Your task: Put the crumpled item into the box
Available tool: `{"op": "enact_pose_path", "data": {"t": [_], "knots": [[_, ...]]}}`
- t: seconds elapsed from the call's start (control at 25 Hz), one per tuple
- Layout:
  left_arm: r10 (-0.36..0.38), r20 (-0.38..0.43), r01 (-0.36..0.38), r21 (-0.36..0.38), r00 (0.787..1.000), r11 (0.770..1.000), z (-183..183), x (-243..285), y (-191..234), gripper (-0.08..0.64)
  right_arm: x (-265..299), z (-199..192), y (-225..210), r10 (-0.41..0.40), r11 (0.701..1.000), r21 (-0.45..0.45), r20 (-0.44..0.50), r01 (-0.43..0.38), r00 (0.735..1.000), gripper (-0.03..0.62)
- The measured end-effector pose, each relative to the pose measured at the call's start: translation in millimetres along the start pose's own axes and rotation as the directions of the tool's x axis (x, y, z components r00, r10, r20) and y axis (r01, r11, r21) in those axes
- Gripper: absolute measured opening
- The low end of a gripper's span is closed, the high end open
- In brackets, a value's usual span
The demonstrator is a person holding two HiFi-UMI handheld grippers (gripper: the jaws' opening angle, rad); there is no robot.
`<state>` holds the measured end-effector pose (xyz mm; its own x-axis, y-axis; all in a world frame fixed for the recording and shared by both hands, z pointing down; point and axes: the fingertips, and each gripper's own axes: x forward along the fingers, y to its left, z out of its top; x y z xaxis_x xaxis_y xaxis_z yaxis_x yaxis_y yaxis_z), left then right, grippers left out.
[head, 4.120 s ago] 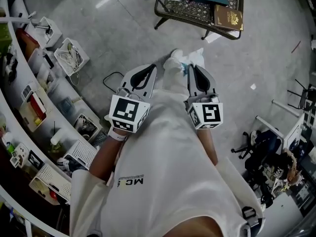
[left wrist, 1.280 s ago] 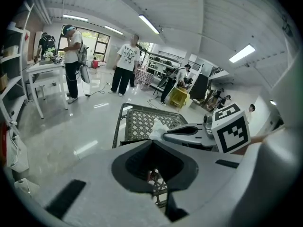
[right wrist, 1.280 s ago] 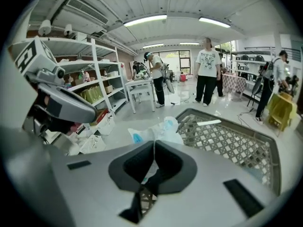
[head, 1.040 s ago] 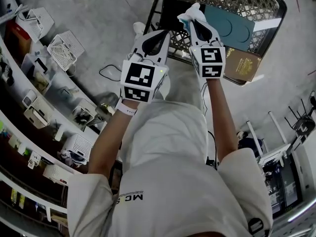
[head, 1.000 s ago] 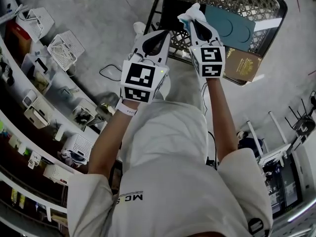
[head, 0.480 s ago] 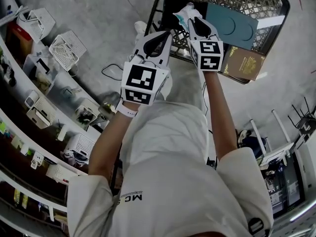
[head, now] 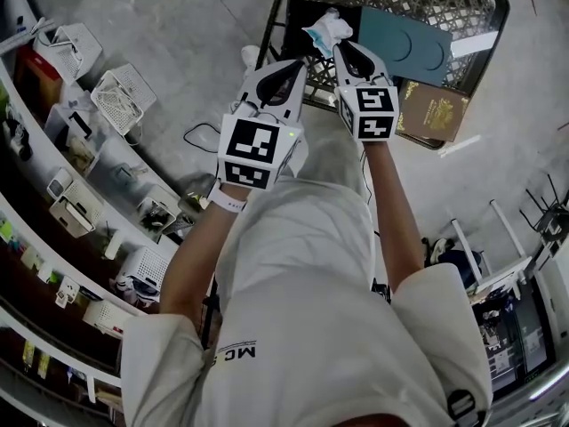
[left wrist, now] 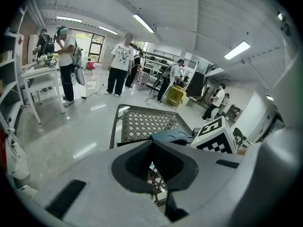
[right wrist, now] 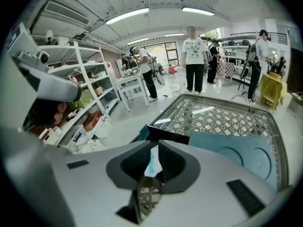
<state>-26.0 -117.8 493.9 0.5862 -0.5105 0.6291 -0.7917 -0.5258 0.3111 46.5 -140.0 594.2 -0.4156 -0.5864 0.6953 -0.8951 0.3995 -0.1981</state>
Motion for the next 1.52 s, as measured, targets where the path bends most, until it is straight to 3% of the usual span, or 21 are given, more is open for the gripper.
{"op": "enact_pose_path", "data": {"t": [0.4,0.76,0.92,1.52], "knots": [[0.039,0.036,-0.04,0.014,0.999,0.999,14.0,-20.3,-12.9,0.02,-45.1,28.6,12.6,0.028,0.993,-0.114,0.054,-0.022,0.998,0.031],[0.066,0.081,-0.065,-0.018,0.995,0.998,30.6,-44.4,-24.8,0.02,-98.5,69.6,24.1,0.062,0.988,-0.15,0.166,-0.037,0.984,0.015],[0.079,0.115,-0.079,0.001,0.99,0.997,43.0,-60.2,-31.6,0.02,-123.3,79.9,25.8,0.066,0.982,-0.185,0.199,-0.028,0.978,0.015],[0.082,0.238,-0.098,0.054,0.968,0.994,72.1,-115.8,-71.1,0.02,-202.7,99.9,32.2,0.075,0.986,-0.167,0.335,-0.019,0.939,0.015]]}}
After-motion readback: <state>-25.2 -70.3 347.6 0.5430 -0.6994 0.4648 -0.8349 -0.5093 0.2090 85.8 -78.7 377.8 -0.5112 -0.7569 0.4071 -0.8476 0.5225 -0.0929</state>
